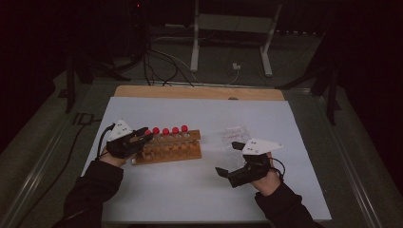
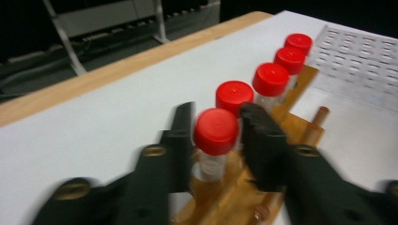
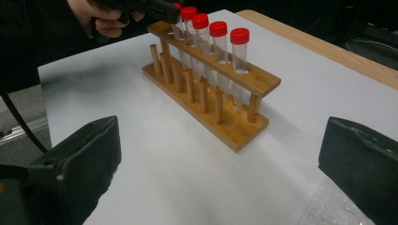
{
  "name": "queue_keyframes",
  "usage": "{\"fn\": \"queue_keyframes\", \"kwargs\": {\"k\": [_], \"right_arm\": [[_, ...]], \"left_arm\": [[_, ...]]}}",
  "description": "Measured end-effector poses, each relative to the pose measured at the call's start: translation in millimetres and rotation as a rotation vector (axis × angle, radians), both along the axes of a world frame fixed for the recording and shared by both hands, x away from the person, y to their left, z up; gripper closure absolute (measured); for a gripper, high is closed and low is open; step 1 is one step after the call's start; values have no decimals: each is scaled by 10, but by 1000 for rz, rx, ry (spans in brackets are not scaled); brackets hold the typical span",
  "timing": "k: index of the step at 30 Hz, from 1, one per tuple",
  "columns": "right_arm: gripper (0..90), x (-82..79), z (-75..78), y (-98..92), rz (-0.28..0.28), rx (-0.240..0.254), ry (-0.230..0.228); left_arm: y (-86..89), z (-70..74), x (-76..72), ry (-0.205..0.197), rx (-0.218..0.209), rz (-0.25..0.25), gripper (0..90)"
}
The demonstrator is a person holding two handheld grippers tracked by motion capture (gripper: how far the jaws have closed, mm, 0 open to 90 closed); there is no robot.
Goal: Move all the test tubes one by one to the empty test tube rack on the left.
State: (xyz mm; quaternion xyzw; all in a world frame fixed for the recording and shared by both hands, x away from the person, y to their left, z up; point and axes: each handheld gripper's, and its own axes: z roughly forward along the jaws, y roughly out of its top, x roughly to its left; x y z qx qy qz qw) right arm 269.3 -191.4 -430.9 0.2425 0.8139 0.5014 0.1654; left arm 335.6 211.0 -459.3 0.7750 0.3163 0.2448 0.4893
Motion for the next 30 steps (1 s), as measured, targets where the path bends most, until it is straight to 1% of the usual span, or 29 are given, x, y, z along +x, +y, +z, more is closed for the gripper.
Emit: {"fn": "queue_keyframes", "kwargs": {"k": [1,2,4,5,7,10,11,13,15,16,17,19,21,22,24,28,30], "right_arm": [[0,-2,2,-1,0,-2,-2],[0,-2,3,-3,0,-1,-3],[0,-2,6,-11,-3,1,-1],[0,-1,6,-14,-4,2,0],[0,-2,9,-18,-5,2,-2],[0,1,11,-22,-6,4,-3],[0,2,9,-23,-7,4,0],[0,3,1,-20,-8,2,0],[0,1,-3,-17,-6,1,0],[0,0,-4,-15,-6,1,-1],[0,0,-5,-15,-5,2,0],[0,0,-5,-15,-4,0,0],[0,3,-8,-17,-3,1,1],[0,4,-10,-17,-4,1,1],[0,5,-14,-18,-2,1,2],[0,6,-25,-15,1,-4,2],[0,8,-31,-13,2,-5,2]], "left_arm": [[4,9,-18,8,5,-1,500],[14,20,-41,14,2,-13,442],[25,42,-98,21,0,-23,370],[31,55,-127,30,-2,-38,350],[33,81,-194,37,-1,-45,265],[34,108,-286,52,-9,-80,180],[37,115,-314,60,-17,-93,163],[41,120,-371,57,-23,-109,151],[51,117,-417,67,-53,-140,81],[53,114,-444,69,-67,-153,69],[49,111,-466,71,-69,-161,39],[41,103,-518,75,-82,-188,27],[26,92,-565,72,-79,-205,25],[18,84,-588,73,-89,-211,24],[5,63,-622,75,-91,-218,22],[-36,-14,-678,74,-80,-234,15],[-60,-57,-699,71,-65,-242,15]]}}
